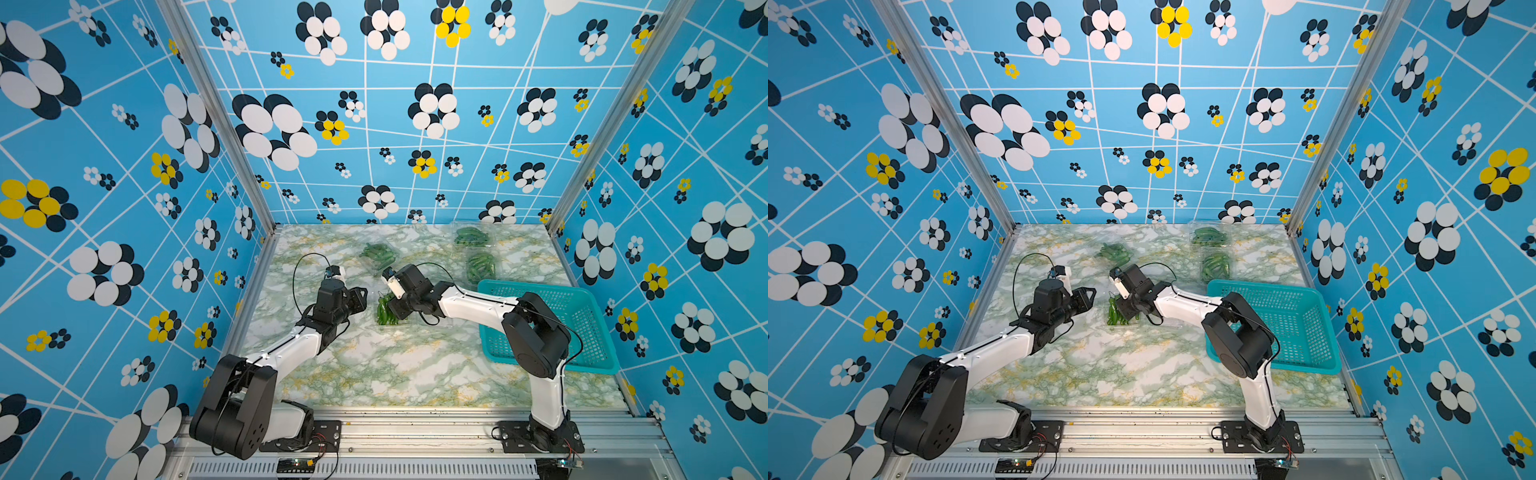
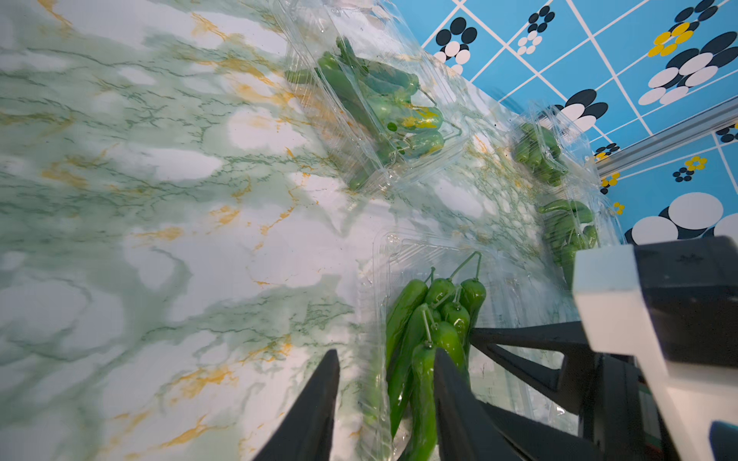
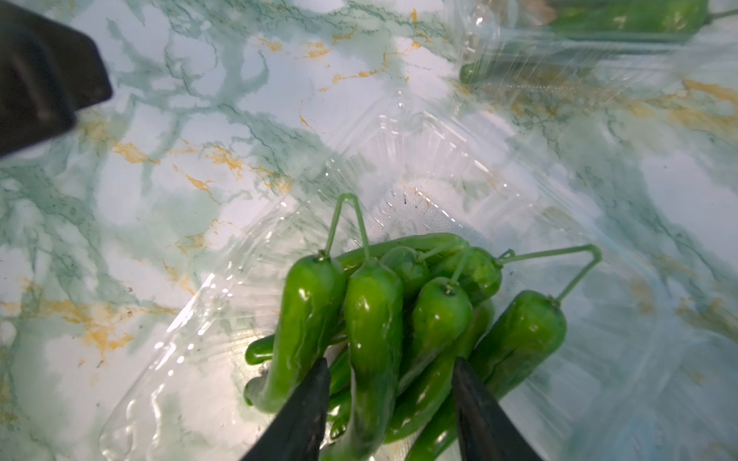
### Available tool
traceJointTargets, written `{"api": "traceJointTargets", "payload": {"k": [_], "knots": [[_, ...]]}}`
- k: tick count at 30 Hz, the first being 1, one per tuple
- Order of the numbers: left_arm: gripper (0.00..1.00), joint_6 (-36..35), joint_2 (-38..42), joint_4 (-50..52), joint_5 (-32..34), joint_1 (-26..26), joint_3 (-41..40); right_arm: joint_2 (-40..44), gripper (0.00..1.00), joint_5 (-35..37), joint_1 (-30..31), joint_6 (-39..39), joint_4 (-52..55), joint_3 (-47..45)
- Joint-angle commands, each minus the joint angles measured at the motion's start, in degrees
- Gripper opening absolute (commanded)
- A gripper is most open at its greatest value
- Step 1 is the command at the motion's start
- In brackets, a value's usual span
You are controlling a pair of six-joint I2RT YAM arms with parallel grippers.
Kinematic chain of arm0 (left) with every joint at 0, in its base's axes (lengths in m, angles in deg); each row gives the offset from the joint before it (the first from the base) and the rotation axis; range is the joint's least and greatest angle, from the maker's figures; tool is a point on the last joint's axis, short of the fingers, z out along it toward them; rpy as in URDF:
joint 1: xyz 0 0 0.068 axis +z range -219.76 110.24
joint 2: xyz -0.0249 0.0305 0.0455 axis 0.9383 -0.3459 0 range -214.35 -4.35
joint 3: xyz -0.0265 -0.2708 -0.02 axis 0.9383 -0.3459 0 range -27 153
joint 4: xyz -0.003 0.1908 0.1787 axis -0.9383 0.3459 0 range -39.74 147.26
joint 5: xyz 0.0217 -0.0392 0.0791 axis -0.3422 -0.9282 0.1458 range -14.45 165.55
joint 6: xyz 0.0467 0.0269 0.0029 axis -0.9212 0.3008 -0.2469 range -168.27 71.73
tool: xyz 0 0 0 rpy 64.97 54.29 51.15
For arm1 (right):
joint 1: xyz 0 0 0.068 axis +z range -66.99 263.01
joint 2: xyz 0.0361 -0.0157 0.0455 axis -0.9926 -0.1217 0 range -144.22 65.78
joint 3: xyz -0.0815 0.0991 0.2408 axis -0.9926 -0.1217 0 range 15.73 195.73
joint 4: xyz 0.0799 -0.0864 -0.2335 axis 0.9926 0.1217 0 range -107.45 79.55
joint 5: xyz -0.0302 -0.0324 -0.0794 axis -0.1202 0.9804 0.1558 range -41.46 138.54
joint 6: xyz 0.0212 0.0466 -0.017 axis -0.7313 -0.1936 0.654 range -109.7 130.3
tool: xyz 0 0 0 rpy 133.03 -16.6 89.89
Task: Take small green peppers out of containers
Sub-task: Pick up the green pepper from the packing box.
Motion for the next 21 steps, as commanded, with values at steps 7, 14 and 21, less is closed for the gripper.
{"api": "traceJointTargets", "payload": {"k": [7, 14, 21], "knots": [[0.41, -1.4, 0.1, -0.9, 0.3, -0.3, -0.5, -2.7, 0.38, -0.6, 0.3, -1.0, 2.1, 2.5], [0.41, -1.5, 0.1, -0.7, 0.3, -0.4, -0.2, -2.7, 0.17, -0.3, 0.4, -1.2, 2.5, 2.7], [0.41, -1.7, -0.3, -0.2, 0.8, -0.4, -0.1, 3.6, 0.00, 1.1, 0.4, 0.8, 4.0, 0.2]]}}
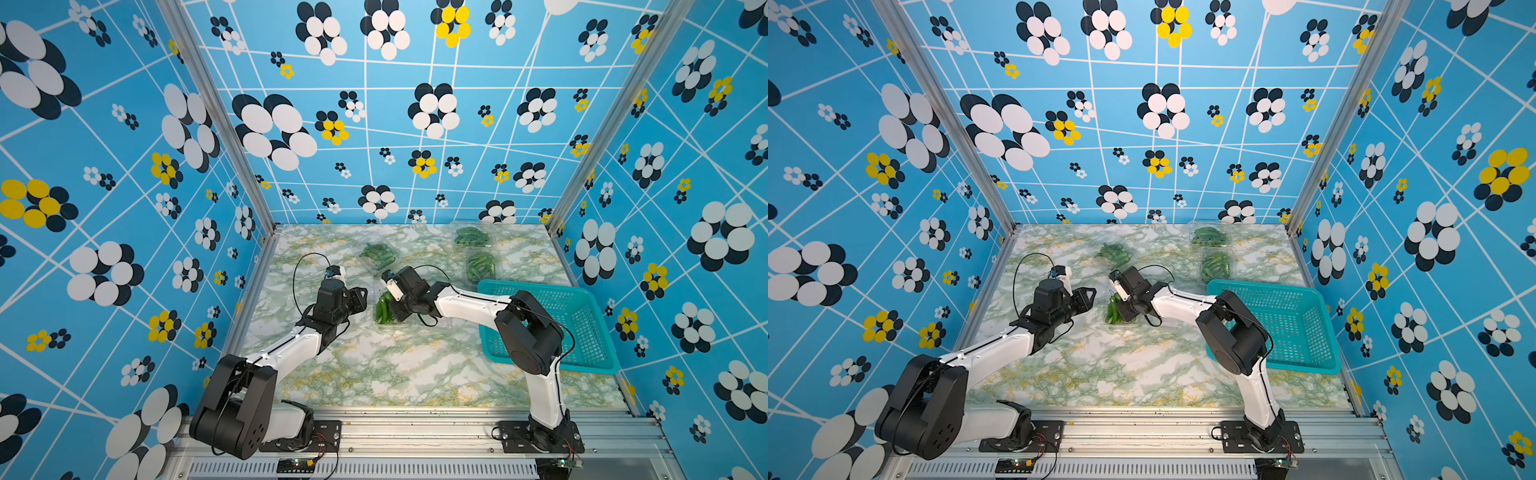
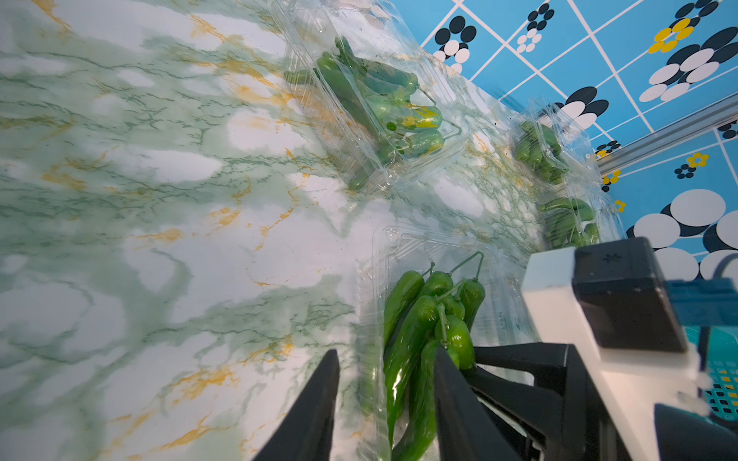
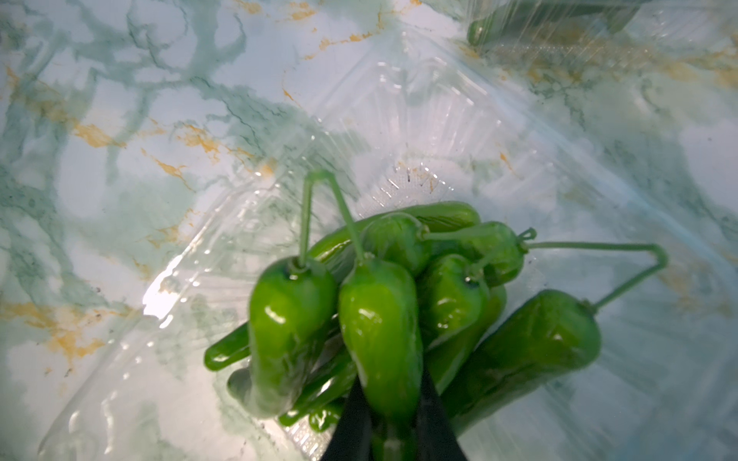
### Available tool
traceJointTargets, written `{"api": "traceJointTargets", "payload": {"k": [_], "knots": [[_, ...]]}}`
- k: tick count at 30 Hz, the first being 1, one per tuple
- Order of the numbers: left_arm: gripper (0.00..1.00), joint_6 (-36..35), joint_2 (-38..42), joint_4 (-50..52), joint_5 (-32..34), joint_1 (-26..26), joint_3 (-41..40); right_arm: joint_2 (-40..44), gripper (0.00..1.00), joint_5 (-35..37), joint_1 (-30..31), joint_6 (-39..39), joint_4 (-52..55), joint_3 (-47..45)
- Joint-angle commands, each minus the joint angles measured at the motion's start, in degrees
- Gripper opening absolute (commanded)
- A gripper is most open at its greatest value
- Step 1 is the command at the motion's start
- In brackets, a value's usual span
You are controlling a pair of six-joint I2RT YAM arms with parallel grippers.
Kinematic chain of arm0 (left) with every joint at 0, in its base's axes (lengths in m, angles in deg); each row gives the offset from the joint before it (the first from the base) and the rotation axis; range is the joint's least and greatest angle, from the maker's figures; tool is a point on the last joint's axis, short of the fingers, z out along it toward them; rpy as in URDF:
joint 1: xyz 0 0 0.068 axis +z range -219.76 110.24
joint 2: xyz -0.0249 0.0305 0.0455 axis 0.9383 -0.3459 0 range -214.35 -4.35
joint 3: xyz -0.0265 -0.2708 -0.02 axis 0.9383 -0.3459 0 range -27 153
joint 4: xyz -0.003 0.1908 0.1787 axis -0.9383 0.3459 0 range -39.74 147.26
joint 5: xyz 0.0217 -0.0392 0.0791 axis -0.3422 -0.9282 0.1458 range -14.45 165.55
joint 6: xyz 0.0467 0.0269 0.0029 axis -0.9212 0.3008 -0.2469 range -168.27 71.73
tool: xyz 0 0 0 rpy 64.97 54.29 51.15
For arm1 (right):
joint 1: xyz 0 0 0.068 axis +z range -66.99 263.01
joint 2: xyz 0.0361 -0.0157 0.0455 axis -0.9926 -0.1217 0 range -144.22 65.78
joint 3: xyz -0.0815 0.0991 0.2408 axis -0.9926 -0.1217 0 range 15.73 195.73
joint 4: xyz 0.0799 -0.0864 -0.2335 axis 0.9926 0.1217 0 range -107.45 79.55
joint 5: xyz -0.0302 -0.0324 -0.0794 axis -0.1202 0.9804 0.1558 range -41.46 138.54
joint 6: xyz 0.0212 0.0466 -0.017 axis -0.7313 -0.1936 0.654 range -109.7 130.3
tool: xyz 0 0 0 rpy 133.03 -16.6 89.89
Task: Take small green peppers out of containers
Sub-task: Pick up the green pepper from the packing box, then place the green pepper in the basket.
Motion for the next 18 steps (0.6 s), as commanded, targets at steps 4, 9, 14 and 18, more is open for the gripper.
{"api": "traceJointTargets", "payload": {"k": [4, 9, 14, 18], "knots": [[0.41, -1.6, -0.1, -0.7, 1.0, -0.3, -0.3, 11.6, 0.00, 1.7, -0.6, 2.2, 1.1, -4.6], [0.40, -1.9, 0.6, -1.1, 1.6, -0.3, -0.8, 19.0, 0.00, 4.1, -3.7, 0.6, -0.7, -9.5], [0.40, -1.8, 0.9, -1.3, 1.6, -0.3, -1.0, 28.5, 0.00, 13.7, -6.4, -4.3, -6.6, -16.7], [0.40, -1.7, 1.3, -1.4, 2.0, -0.4, -1.2, 35.4, 0.00, 28.8, -7.8, -11.1, -11.3, -23.1]]}}
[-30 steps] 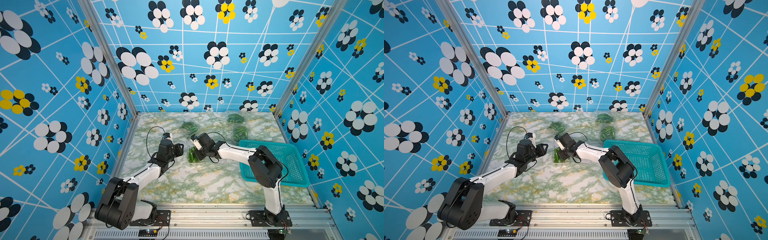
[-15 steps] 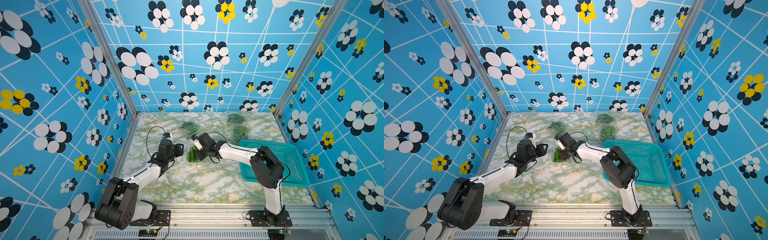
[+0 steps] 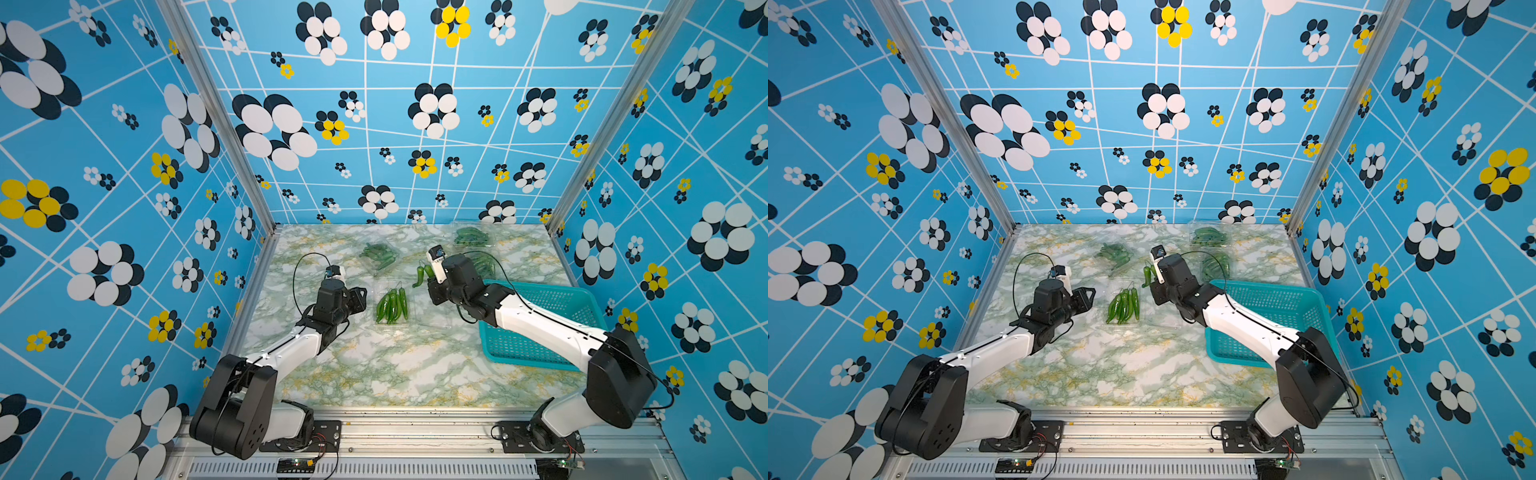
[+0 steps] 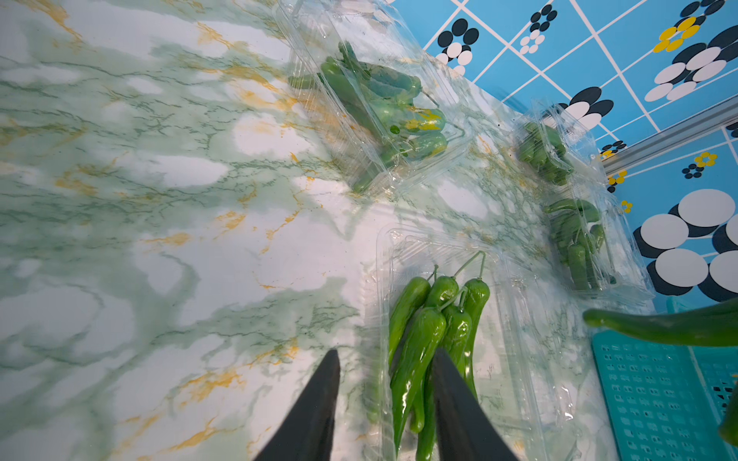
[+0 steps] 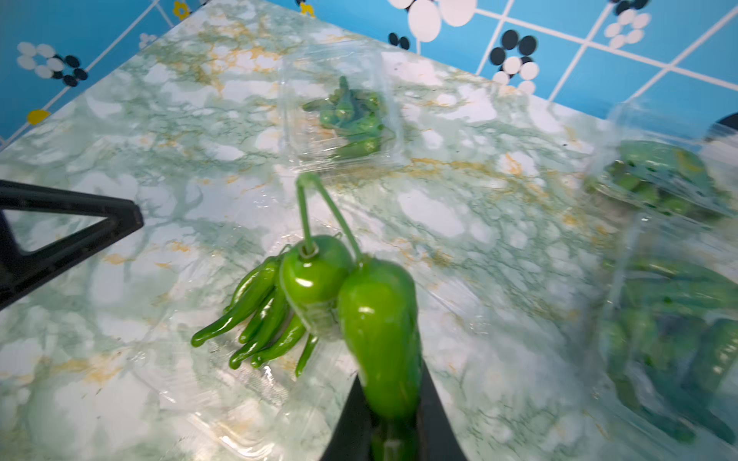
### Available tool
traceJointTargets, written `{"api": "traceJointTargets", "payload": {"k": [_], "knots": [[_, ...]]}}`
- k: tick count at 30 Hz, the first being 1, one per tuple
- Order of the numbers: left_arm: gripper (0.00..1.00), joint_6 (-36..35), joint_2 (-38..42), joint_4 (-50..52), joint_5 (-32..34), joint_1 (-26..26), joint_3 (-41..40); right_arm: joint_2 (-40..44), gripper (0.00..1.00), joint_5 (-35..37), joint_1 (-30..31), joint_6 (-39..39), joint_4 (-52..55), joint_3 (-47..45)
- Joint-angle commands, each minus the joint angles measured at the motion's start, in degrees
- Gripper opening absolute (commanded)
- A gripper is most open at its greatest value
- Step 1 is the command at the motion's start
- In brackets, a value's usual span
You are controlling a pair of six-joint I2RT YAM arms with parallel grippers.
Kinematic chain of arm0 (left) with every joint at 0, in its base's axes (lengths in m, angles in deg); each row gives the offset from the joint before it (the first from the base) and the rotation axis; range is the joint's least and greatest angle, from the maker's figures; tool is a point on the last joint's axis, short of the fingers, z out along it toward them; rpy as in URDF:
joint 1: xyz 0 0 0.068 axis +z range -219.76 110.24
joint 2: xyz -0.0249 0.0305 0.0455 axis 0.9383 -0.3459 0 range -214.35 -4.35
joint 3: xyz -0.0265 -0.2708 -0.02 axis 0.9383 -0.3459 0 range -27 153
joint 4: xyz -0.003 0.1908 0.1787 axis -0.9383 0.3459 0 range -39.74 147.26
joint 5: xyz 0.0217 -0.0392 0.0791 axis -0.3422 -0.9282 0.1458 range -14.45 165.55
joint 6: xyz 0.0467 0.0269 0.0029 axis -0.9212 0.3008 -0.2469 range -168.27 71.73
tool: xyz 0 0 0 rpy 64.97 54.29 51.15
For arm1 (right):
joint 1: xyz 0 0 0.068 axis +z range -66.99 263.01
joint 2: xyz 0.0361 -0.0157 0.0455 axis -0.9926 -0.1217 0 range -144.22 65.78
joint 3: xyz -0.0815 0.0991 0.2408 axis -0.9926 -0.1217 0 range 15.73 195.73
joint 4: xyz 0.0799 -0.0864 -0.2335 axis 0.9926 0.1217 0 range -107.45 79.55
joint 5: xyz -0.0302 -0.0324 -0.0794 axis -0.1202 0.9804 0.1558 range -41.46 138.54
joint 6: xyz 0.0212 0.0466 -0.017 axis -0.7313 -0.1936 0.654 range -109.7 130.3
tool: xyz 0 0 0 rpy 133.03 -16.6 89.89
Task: Take small green peppers out of containers
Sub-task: Place the green pepper in the basket.
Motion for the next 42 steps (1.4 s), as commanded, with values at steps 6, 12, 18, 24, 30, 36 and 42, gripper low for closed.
{"api": "traceJointTargets", "payload": {"k": [6, 12, 18, 24, 30, 36, 42], "knots": [[0.41, -1.0, 1.1, -1.5, 0.9, -0.4, -1.2, 9.2, 0.00, 30.6, -3.8, -15.9, -5.0, -9.4], [0.40, -0.7, 1.1, -1.6, 0.6, -0.4, -1.1, 13.9, 0.00, 40.7, -9.6, -28.1, 0.2, -14.4], [0.41, -0.6, 1.3, -1.7, 0.3, -0.5, -1.1, 9.9, 0.00, 38.8, -15.9, -38.9, 9.5, -13.0], [0.41, -1.0, 2.1, -1.2, 0.7, -0.6, -1.3, 5.6, 0.00, 31.0, -20.1, -45.8, 10.9, -14.2], [0.41, -1.3, 3.1, -1.1, 1.3, -0.5, -1.6, 1.5, 0.00, 23.3, -22.8, -50.5, 9.7, -15.3], [0.41, -1.8, 3.6, -0.9, 1.9, -0.5, -1.7, 3.0, 0.00, 18.6, -22.9, -51.7, 7.3, -17.6], [0.41, -2.0, 3.2, -1.1, 1.7, -0.5, -1.7, 4.4, 0.26, 14.4, -23.3, -52.0, 6.1, -18.2]]}}
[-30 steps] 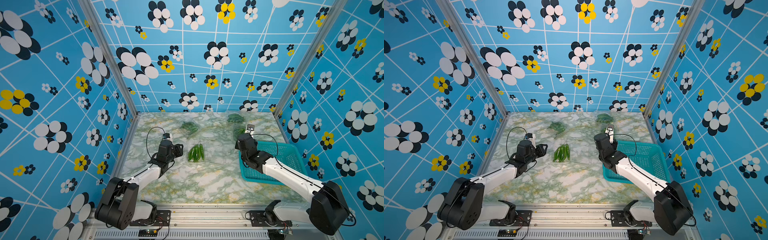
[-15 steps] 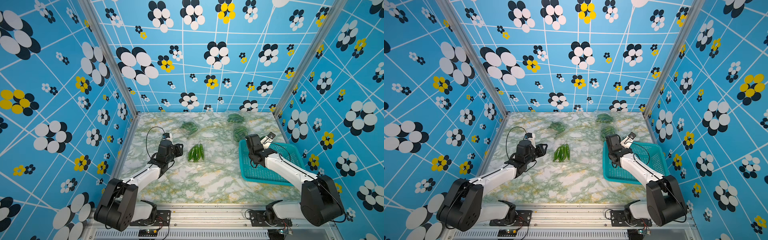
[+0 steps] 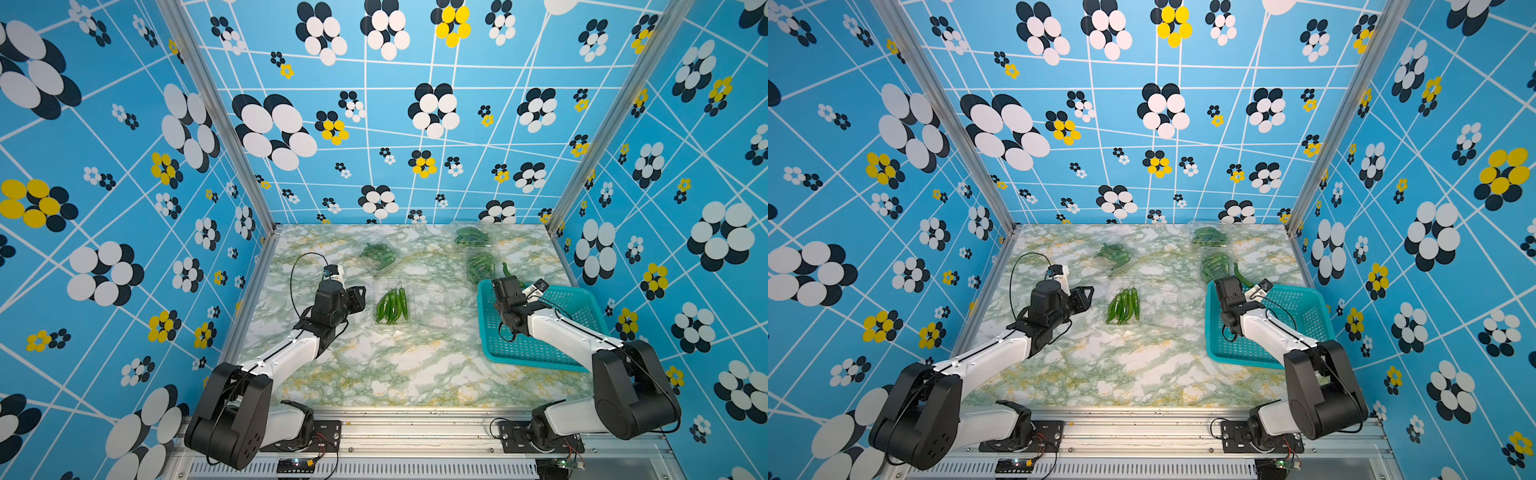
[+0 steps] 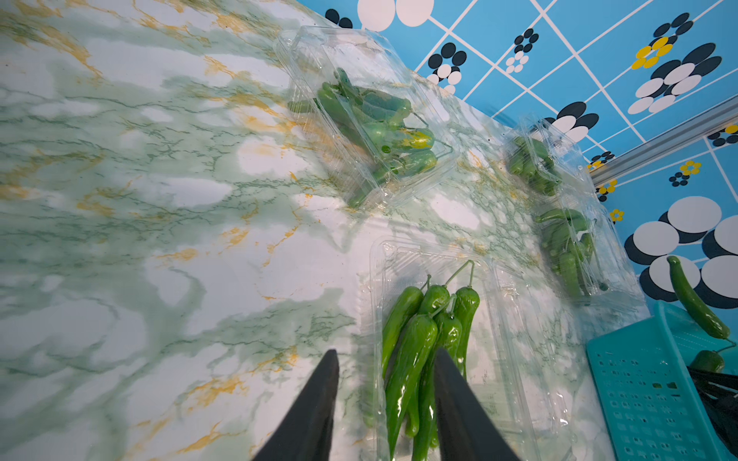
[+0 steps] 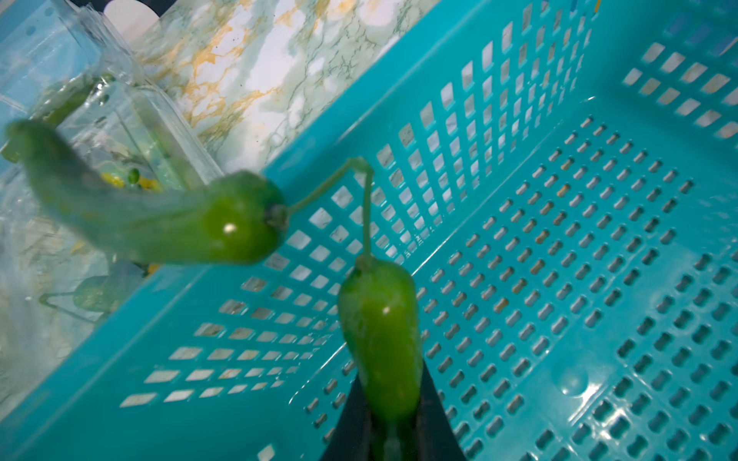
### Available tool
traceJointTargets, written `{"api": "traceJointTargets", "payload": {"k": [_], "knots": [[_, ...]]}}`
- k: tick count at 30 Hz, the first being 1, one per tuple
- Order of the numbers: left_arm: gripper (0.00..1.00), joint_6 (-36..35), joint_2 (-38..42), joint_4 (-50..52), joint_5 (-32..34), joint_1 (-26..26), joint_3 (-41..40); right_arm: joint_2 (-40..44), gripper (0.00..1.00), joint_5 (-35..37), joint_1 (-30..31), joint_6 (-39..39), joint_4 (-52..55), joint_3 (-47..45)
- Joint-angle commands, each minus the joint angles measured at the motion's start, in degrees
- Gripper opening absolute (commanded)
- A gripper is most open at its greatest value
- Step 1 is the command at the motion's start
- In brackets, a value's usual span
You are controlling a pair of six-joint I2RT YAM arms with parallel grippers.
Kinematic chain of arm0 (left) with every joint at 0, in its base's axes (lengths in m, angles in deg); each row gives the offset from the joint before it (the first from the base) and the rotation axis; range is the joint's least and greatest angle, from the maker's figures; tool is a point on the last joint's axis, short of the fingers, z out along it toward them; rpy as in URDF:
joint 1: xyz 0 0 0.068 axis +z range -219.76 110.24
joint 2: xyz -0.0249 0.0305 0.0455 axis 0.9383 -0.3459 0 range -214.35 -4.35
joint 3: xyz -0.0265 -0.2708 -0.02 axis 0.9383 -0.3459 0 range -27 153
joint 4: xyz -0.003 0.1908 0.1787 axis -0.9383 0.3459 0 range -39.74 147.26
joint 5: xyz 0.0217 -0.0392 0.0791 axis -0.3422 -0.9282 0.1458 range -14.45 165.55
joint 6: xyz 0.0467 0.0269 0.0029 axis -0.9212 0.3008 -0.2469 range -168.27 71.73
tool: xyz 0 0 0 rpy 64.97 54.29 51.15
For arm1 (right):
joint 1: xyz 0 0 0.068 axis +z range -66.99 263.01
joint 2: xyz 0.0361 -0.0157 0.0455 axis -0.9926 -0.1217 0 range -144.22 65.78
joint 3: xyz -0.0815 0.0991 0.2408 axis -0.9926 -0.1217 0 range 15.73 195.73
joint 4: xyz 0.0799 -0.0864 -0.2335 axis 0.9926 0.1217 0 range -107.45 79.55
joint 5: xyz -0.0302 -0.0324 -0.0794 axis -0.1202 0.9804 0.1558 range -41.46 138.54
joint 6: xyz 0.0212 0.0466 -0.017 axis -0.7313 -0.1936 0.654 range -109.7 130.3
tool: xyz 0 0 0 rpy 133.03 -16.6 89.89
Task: Take small green peppers out of containers
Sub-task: Place the green pepper in the basket.
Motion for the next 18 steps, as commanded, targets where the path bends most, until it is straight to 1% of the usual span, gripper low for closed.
{"api": "traceJointTargets", "payload": {"k": [1, 2, 3, 4, 7, 9, 15, 18], "knots": [[0.41, -1.2, 0.6, -0.3, 0.7, -0.3, -0.7, 0.4, 0.35, -4.9, -0.8, -0.3, -2.1, -0.1], [0.41, -1.3, 0.6, -0.3, 0.6, -0.3, -0.7, -0.3, 0.41, -6.0, -0.8, -0.2, -2.6, 0.2], [0.41, -1.2, 0.6, -0.3, 0.7, -0.3, -0.7, -1.0, 0.52, -7.2, -0.9, 0.3, -3.3, 0.5], [0.41, -1.3, 0.6, -0.2, 0.8, -0.3, -0.7, -1.8, 0.58, -8.2, -1.1, 0.4, -3.3, 1.2], [0.41, -1.3, 0.6, -0.3, 0.6, -0.3, -0.8, -4.3, 0.68, -11.9, -1.7, 0.2, -4.3, 2.4], [0.41, -1.4, 0.6, -0.3, 0.6, -0.4, -0.7, -5.5, 0.69, -12.6, -1.9, 0.3, -4.8, 2.8], [0.42, -1.2, 0.4, -0.5, 0.0, -0.4, -0.7, -9.2, 0.69, -13.9, -2.5, 3.0, -6.8, 5.2], [0.42, -1.1, 0.2, -0.6, -0.4, -0.3, -0.6, -12.9, 0.69, -16.1, -2.9, 6.7, -8.4, 7.8]]}}
